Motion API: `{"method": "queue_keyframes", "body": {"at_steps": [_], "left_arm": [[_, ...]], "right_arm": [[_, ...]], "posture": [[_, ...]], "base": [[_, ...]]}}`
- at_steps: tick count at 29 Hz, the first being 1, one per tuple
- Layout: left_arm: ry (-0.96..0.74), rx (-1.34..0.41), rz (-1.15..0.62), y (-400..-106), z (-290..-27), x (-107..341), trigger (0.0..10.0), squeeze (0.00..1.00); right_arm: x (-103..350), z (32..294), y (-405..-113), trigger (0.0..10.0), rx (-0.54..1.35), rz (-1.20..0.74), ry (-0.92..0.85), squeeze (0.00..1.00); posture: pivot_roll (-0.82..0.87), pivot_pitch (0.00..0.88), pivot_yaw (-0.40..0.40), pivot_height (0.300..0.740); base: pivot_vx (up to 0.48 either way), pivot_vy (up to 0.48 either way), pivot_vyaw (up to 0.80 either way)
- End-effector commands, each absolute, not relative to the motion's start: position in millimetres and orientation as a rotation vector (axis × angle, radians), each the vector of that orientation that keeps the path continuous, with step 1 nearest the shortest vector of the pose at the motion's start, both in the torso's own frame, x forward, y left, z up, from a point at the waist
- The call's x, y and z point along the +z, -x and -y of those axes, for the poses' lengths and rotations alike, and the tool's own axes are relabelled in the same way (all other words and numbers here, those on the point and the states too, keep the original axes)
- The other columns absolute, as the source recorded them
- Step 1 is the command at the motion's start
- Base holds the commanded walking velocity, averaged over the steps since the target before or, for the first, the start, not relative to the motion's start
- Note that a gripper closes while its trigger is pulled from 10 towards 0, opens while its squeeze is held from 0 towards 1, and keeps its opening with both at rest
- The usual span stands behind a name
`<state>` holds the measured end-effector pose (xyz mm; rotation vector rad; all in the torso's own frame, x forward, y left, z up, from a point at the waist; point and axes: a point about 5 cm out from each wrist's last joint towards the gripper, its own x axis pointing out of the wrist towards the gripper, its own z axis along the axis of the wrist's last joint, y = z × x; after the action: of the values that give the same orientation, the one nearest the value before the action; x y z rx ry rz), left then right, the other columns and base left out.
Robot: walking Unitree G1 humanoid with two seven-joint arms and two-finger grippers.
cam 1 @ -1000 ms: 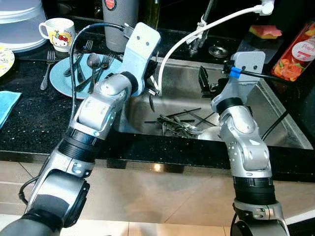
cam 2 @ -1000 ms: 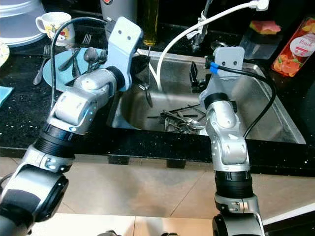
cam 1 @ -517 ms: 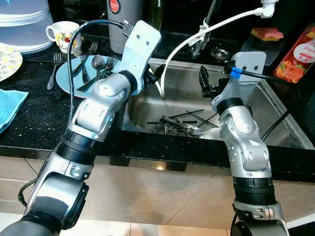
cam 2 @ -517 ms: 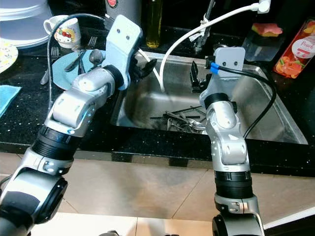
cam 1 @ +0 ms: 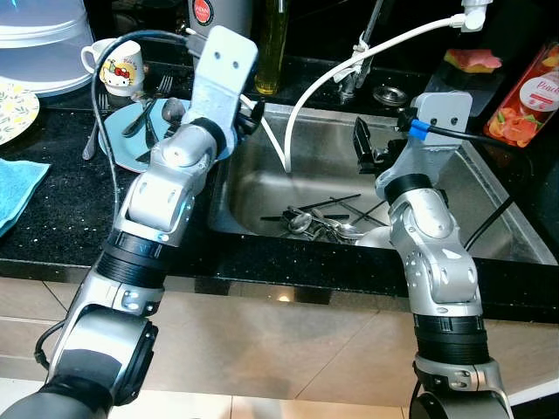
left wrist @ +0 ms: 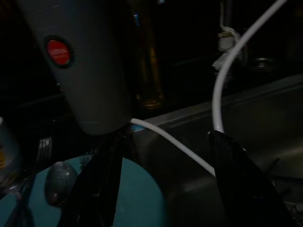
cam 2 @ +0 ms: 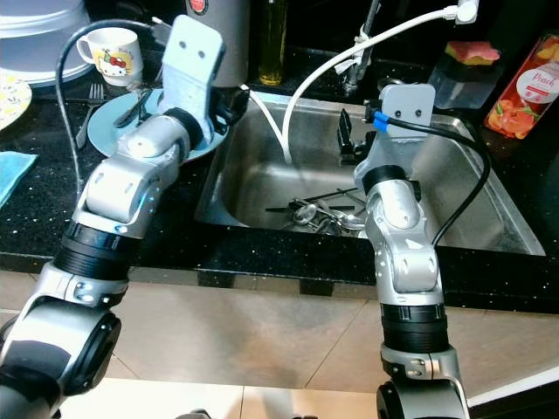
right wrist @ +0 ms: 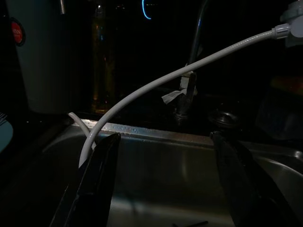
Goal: Kitchen organization
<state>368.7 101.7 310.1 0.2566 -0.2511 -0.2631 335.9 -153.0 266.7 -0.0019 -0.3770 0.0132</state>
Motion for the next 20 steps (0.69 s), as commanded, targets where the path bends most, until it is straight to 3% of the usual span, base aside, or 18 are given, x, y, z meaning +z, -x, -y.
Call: {"method": "queue_keyframes", "body": {"at_steps": [1, 20], "left_arm": [[-0.256, -0.251, 0.239, -370, -100, 306, 10.0, 0.0], [-0.505, 0.01, 0.059, -381, -145, 284, 10.0, 0.0]], "right_arm": [[259, 159, -336, 10.0, -0.006, 0.355, -0.002, 0.0], [259, 158, -337, 10.0, -0.002, 0.358, 0.001, 0.0]], "posture": [[0.21, 0.068, -0.059, 0.74], [0.22, 0.052, -0.064, 0.74]], "base": [[0.0, 0.0, 0.0], [0.0, 0.0, 0.0]]}}
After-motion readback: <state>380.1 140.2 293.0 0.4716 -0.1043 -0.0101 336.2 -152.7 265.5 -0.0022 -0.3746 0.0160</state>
